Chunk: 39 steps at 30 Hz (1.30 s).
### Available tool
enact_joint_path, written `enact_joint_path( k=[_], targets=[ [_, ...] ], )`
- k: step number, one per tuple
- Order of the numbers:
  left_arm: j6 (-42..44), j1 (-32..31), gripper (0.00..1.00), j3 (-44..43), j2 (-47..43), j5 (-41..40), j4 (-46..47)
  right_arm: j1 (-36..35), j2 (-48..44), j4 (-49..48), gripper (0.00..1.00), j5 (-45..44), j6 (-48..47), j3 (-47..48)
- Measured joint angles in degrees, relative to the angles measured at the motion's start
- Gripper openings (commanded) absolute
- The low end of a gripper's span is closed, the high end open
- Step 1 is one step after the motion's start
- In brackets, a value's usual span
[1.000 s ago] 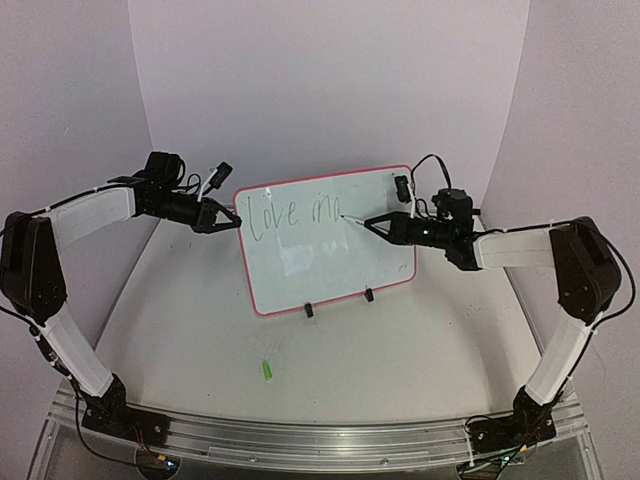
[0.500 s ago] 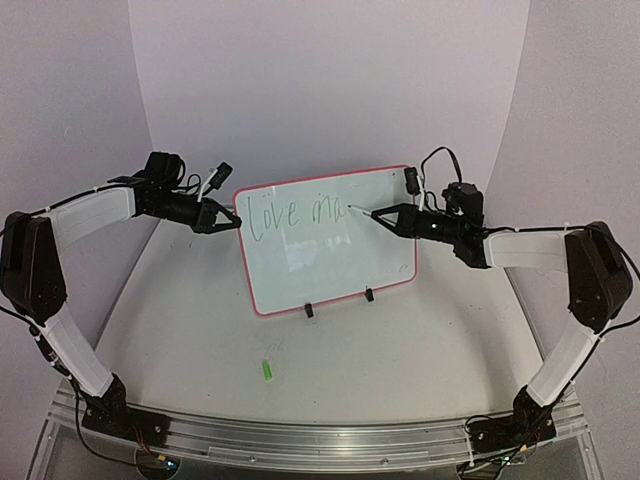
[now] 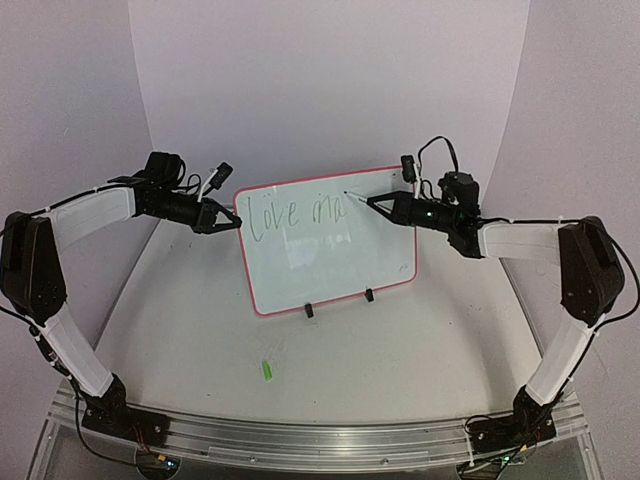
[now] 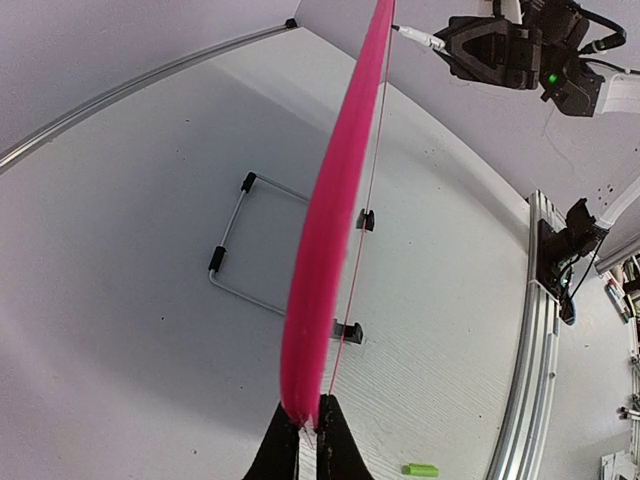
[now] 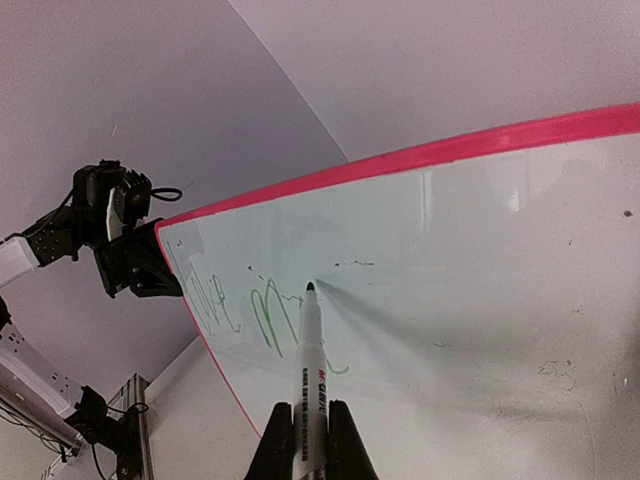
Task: Write a sentence on the whiteboard
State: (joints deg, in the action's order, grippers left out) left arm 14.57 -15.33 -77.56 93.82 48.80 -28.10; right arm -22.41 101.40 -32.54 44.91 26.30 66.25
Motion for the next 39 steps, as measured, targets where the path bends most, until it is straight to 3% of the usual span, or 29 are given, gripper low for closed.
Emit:
enact_joint_path(
  k=[10, 26, 39],
  targets=[
    [0.0, 0.0, 0.0, 0.0, 0.0, -0.5, 0.0, 0.0, 1.3, -1.1, 0.0, 0.1, 0.1, 0.1],
    [0.0, 0.0, 0.0, 0.0, 0.0, -0.5, -0.1, 0.0, 1.1, -4.1, 0.0, 1.2, 1.6, -8.8],
    [0.3, -0.1, 0.0, -0.1, 0.0, -0.5, -0.4, 0.0, -5.0, -7.3, 0.0, -0.4, 4.0, -10.4]
  ],
)
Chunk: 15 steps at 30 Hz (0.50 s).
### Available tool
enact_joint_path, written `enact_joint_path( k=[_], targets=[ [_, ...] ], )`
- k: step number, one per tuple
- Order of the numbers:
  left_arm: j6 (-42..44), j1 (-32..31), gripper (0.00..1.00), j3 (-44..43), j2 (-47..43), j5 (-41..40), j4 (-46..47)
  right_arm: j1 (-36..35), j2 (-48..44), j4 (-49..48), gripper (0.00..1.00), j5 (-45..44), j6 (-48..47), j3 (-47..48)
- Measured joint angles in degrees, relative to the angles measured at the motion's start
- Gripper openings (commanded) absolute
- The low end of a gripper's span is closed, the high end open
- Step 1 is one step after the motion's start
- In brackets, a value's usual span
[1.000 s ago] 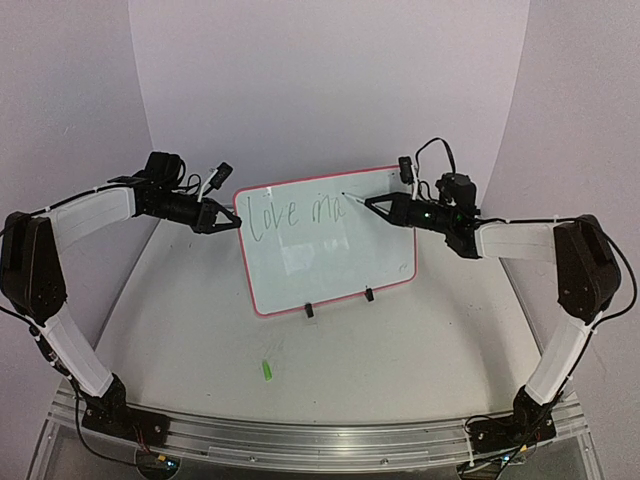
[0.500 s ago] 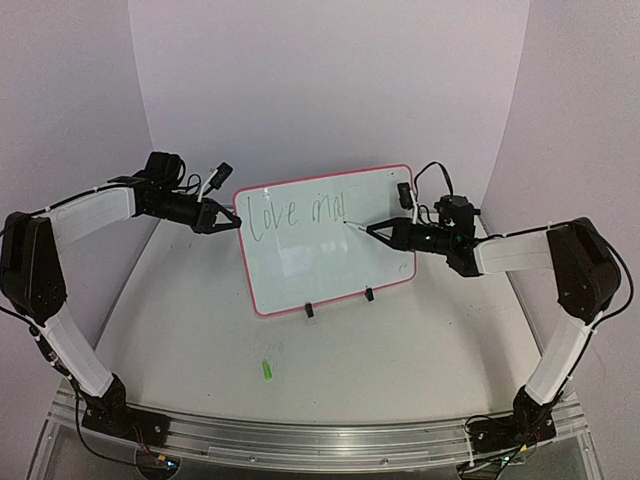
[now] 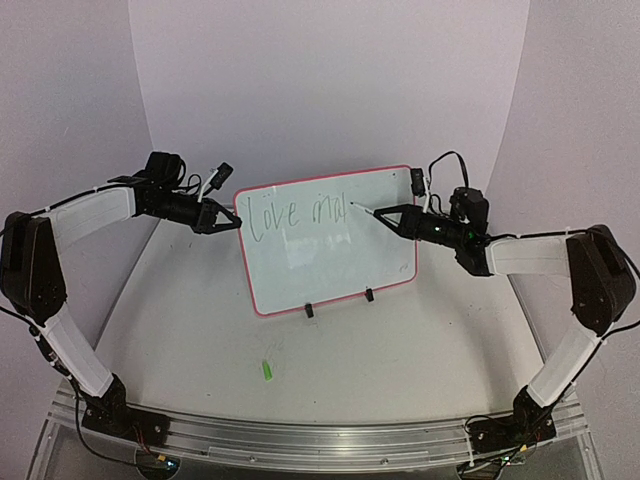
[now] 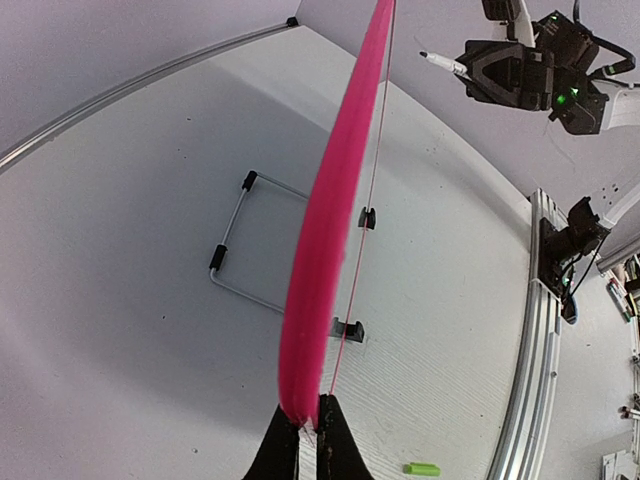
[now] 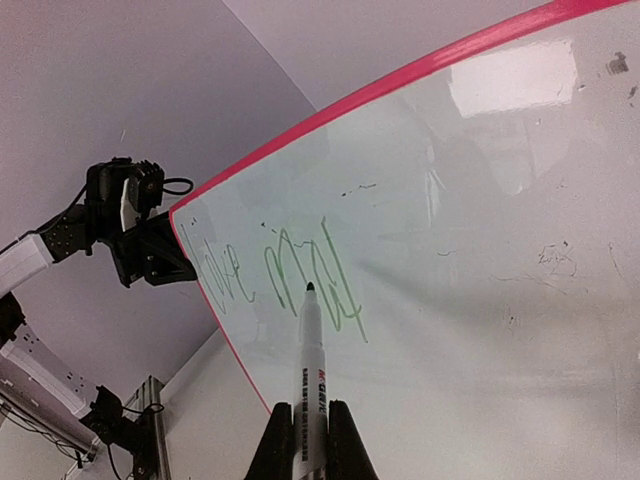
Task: Write a sentence on the whiteboard
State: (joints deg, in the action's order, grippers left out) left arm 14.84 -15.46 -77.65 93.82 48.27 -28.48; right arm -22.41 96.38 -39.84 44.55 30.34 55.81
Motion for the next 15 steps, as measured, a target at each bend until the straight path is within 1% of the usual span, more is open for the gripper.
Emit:
enact_joint_path(
  k=[15],
  targets=[
    [0.1, 0.0, 0.0, 0.0, 0.0, 0.0, 0.0, 0.0, 4.1, 0.1, 0.0, -2.2, 0.1, 2.7]
  ],
)
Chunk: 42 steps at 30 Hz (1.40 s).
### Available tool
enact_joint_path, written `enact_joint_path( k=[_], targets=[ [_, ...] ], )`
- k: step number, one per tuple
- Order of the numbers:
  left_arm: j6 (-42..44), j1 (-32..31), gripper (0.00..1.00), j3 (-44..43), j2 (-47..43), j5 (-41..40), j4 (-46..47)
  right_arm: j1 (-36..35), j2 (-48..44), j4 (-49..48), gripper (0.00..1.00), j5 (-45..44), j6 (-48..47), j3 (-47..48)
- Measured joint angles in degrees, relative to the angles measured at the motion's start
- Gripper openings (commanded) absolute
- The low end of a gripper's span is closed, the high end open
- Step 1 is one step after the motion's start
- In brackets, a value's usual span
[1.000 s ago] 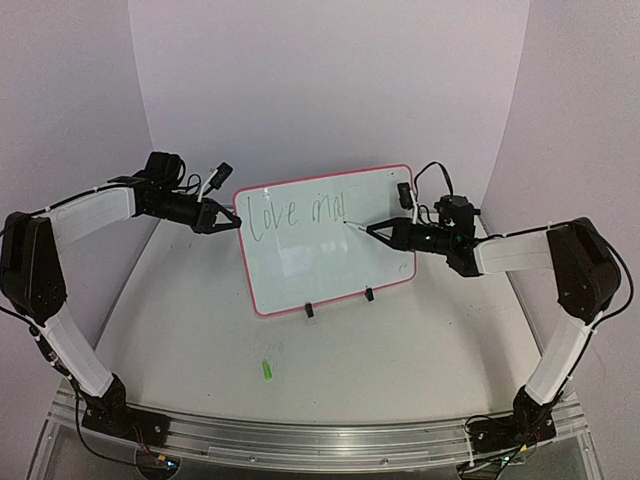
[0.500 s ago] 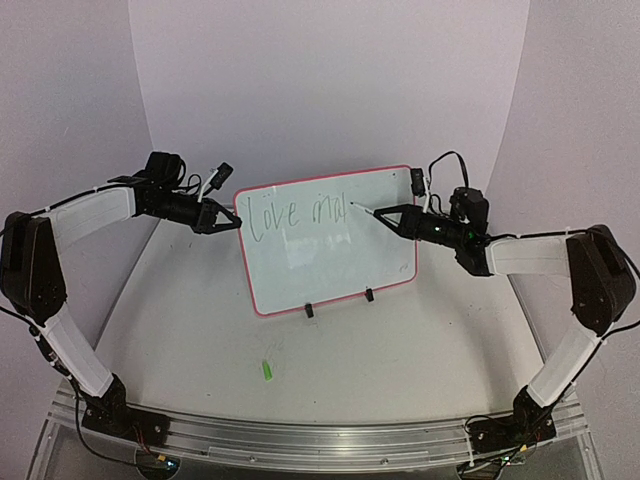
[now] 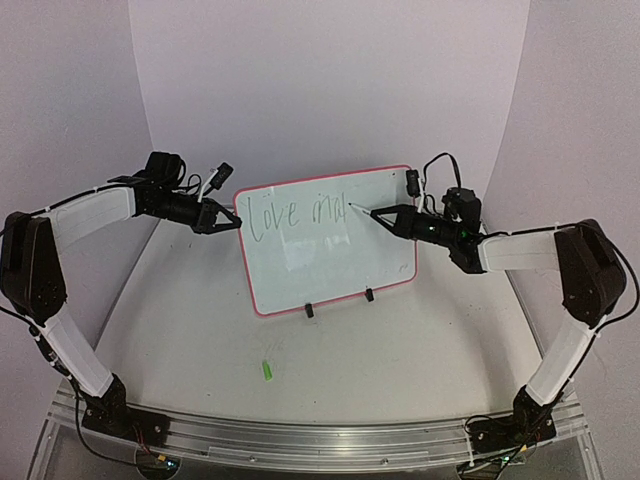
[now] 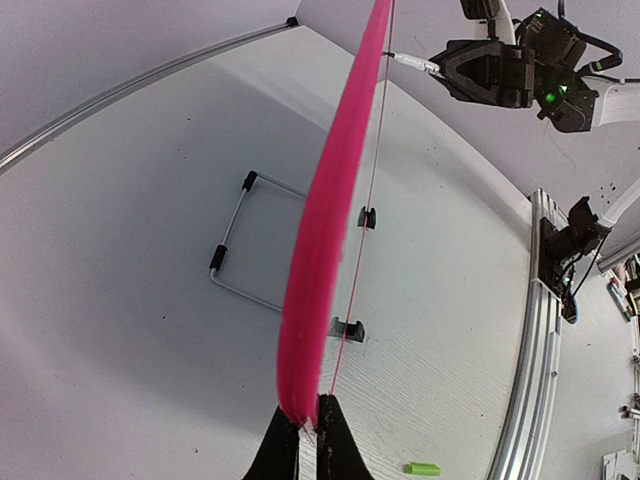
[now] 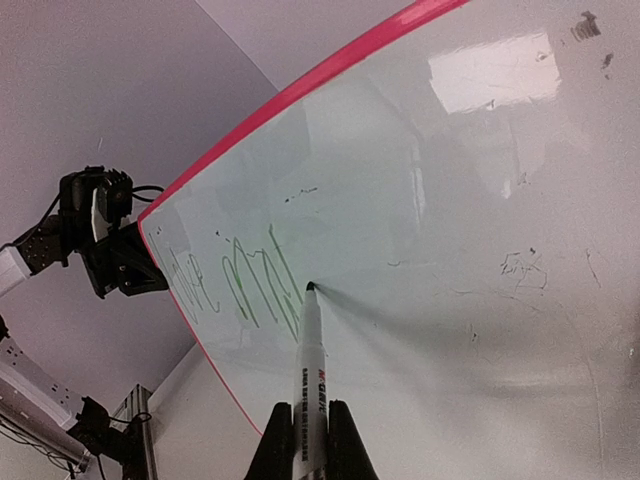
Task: Write a sentence on the whiteboard
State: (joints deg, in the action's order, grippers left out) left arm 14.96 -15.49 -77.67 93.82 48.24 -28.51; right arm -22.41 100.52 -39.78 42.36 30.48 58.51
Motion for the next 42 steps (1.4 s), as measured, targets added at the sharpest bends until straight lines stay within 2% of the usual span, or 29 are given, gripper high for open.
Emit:
enact_joint_path(
  k=[22, 42],
  targets=[
    [-0.1, -0.1, 0.0, 0.0, 0.0, -0.4, 0.0, 0.0, 1.8, 1.8, 0.0, 2.9, -1.5, 0.9],
    [-0.1, -0.1, 0.0, 0.0, 0.0, -0.4, 0.0, -0.1, -1.4, 2.0, 0.0, -2.4, -2.2, -2.4]
  ],
)
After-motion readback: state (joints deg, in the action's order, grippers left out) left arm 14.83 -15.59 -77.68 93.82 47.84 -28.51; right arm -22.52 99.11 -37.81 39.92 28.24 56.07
